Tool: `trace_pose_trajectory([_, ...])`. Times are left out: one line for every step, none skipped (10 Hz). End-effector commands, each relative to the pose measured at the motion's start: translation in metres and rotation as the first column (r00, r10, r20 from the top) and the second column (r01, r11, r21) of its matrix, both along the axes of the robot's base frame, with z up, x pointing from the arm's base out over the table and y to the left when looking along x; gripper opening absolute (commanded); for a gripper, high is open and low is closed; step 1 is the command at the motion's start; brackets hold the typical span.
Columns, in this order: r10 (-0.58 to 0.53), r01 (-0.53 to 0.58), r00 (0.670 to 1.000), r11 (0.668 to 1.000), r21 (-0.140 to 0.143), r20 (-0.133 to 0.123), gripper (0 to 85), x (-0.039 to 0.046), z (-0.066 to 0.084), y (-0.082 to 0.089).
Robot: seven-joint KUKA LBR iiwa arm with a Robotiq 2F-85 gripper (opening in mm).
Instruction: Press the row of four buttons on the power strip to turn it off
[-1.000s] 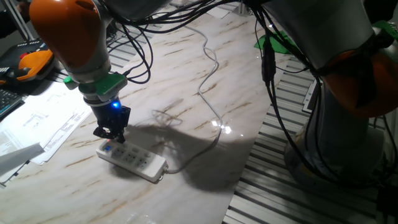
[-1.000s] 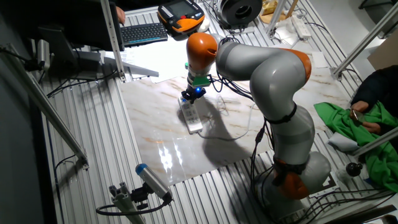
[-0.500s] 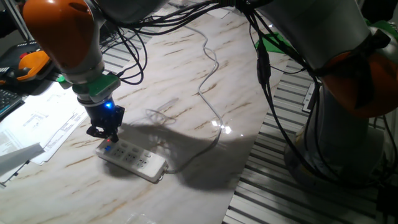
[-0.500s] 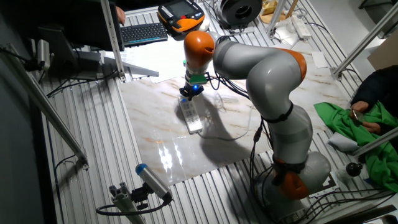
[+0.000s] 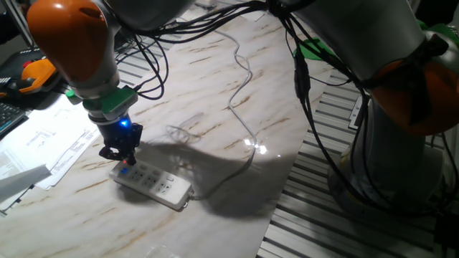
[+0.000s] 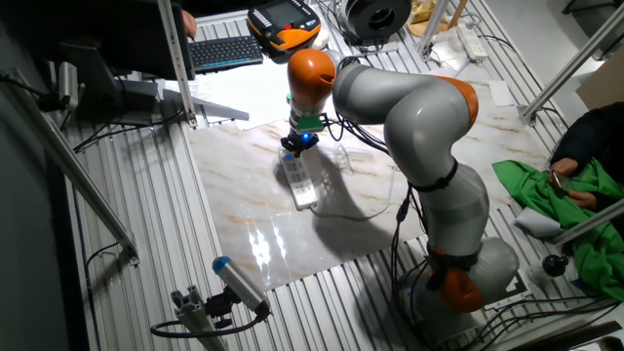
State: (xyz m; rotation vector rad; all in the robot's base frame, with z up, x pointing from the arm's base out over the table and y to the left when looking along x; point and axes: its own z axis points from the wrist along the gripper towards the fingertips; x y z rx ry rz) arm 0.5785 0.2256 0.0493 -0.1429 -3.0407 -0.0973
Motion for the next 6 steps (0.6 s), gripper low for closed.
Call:
trace_pose_trajectory([0.002, -0.002, 1.000, 1.000, -0.001, -0.005, 0.0, -0.0010, 0.000, -0.001])
trace_pose_trajectory([0.000, 0.000, 1.000, 1.000, 0.005, -0.021, 0.0, -0.0026, 0.010, -0.002])
trace_pose_trajectory([0.004, -0.004, 0.999, 1.000, 0.008, -0.037, 0.0, -0.0069, 0.026, -0.005])
trace_pose_trajectory([0.008, -0.008, 0.999, 1.000, 0.010, -0.049, 0.0, -0.0121, 0.042, -0.008])
trace_pose_trajectory([0.017, -0.016, 0.998, 1.000, 0.022, -0.059, 0.0, -0.0176, 0.056, -0.013])
trace_pose_trajectory([0.040, -0.038, 0.997, 0.999, 0.032, -0.069, 0.0, -0.0236, 0.068, -0.017])
